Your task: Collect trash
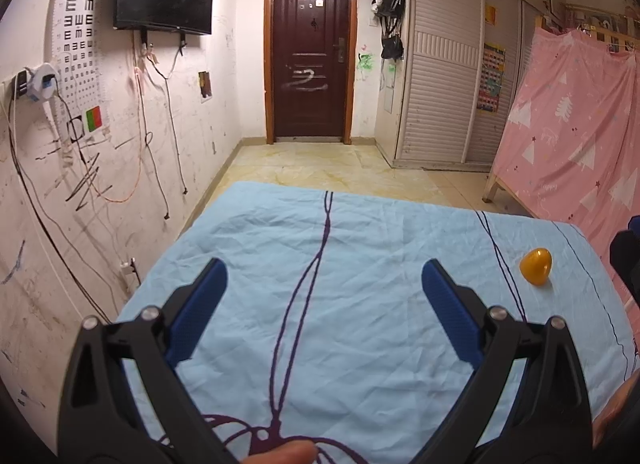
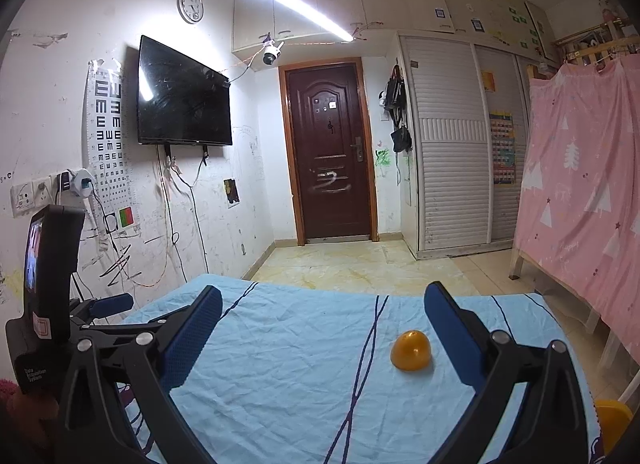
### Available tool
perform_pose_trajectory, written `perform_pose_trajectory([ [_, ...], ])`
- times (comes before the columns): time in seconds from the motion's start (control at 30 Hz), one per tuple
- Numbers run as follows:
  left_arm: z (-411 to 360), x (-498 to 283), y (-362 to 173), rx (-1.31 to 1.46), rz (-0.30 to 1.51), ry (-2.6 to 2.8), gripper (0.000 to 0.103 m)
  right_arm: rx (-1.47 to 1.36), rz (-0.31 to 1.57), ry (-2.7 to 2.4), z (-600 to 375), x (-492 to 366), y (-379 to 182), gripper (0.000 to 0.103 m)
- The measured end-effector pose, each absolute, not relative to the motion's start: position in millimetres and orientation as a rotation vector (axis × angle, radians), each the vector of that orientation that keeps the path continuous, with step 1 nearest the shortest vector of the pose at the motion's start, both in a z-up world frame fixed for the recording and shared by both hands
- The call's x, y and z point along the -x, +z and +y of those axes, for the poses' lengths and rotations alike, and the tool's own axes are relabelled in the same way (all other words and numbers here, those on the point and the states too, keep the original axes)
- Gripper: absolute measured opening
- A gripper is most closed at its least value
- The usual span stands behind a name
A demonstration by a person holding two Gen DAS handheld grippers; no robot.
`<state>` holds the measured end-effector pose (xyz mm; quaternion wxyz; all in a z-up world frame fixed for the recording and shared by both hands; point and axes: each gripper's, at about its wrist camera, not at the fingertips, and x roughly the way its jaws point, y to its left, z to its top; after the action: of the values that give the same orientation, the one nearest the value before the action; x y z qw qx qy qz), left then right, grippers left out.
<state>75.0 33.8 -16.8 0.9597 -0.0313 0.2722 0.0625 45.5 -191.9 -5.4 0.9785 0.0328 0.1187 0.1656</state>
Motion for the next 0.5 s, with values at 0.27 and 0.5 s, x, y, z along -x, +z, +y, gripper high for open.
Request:
perform_pose_trajectory([
  [0.27, 32.8, -74.3, -16.1, 0.056, 0.550, 0.119, 0.094, -0.070, 0.240, 0.333, -193.3, -45.1, -6.3, 0.094],
  [0.5, 32.5, -74.0, -15.4, 0.055, 0.549, 0.115, 0.094, -0.071, 0.239, 0.332, -194.1, -45.7, -6.6, 0.094],
])
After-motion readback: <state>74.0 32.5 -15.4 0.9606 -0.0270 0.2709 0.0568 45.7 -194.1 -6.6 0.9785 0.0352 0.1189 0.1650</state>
